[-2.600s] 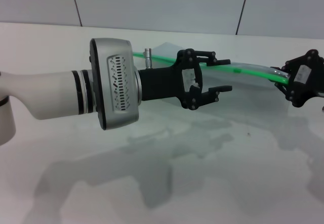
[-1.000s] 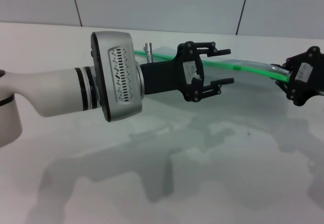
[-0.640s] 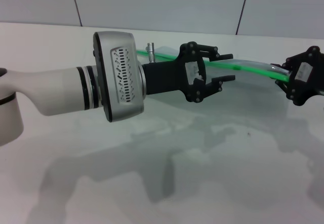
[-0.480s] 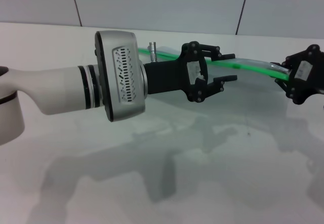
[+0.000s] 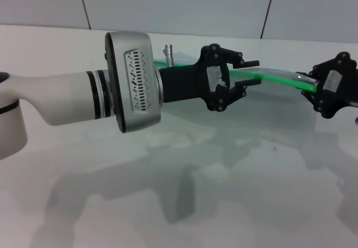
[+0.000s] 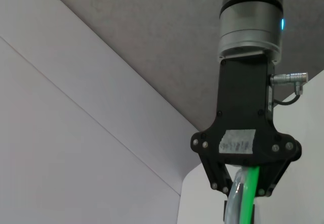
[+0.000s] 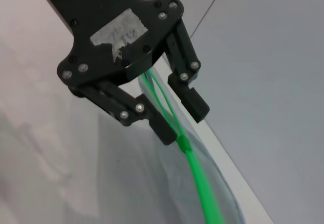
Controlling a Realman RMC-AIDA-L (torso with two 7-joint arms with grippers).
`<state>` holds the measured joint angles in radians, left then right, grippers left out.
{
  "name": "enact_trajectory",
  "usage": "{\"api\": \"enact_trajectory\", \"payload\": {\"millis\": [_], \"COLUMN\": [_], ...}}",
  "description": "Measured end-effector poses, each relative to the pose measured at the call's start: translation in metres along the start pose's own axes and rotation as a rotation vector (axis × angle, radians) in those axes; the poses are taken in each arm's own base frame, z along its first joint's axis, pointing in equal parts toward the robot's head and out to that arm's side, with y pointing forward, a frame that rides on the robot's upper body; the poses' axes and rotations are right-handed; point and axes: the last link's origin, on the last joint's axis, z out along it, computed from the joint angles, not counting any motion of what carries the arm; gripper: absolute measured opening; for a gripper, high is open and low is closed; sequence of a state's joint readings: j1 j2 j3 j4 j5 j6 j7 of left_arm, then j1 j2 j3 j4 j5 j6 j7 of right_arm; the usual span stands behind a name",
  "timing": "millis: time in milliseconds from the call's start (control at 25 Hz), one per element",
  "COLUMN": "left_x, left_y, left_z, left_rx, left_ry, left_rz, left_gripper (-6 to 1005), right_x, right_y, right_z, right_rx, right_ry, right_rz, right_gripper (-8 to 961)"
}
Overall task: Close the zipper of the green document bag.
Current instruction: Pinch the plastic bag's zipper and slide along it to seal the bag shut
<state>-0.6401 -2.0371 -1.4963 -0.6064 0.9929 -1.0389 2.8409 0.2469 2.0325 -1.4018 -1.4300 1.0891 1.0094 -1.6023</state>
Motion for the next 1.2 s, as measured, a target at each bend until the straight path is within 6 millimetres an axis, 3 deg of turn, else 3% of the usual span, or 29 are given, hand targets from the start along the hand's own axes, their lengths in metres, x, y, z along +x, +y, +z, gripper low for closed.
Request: {"api": "enact_trajectory", "payload": {"millis": [1200], "left_x": [-0.0015], "left_y": [0.003], "left_z": [0.0], "left_rx": [-0.008], "left_ry": [-0.007], "left_rz": [-0.003], "left_gripper": [197], "right_x": [-0.0057], "right_y": [0.0014], "right_z": [-0.0016], "right_rx": [0.006], "right_ry": [0.029], "right_rz": [-0.025], "right_gripper": [54]}}
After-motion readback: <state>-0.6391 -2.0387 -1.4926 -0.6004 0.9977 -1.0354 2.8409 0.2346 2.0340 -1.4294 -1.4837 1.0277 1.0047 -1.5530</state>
